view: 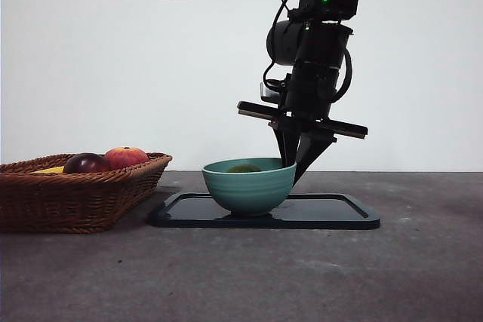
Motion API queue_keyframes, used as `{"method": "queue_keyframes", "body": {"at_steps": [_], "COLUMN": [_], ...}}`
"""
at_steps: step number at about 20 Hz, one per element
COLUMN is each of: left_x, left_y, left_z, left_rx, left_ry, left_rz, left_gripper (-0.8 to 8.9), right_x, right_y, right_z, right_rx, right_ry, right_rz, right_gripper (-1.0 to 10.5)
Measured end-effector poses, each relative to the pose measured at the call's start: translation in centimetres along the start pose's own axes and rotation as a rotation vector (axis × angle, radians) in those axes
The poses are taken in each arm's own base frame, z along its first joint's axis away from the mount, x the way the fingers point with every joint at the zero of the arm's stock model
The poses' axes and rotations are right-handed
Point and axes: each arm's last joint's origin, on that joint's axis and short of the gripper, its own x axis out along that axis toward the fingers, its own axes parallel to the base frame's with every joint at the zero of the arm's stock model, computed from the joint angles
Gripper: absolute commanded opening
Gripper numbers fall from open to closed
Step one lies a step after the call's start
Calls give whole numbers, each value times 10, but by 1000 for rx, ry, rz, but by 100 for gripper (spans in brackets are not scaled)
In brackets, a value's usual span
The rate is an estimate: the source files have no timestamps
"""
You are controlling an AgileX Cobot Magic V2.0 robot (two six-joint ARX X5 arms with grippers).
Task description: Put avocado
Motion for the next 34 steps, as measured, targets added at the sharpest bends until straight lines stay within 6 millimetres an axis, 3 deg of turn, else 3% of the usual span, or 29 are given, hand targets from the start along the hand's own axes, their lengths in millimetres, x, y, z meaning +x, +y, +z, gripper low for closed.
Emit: {"method": "queue_keyframes", "body": {"at_steps": [4,10,11,13,15,17,20,23,28,34], "left_x": [0,0,0,0,0,0,0,0,0,0], "left_y": [0,1,1,1,1,1,1,1,1,1], "left_z": [0,-5,-6,-8,-8,-7,-7,-7,-7,-7], "left_rx": [0,1,2,3,2,2,2,2,2,2], "left_ry": [2,49,63,79,79,74,74,74,74,70], "left_rz": [0,7,9,12,12,11,11,11,11,11], "left_gripper": [561,561,561,561,561,561,561,561,561,561], "right_x": [0,-6,-19,-72,-132,-172,-216,-241,-239,-203], "right_y": [0,-7,-10,-11,-1,9,18,15,-7,-43], "right_z": [2,4,4,-2,-25,-55,-101,-151,-228,-299], "right_rx": [-2,17,25,-5,-63,-117,-186,-245,-322,-313], "right_ry": [-21,-15,-17,-91,-173,-202,-282,-341,-390,-515], "right_rz": [3,-20,-32,-56,-90,-152,-285,-248,-155,46], "right_gripper": [38,516,563,563,563,563,563,563,563,563]}}
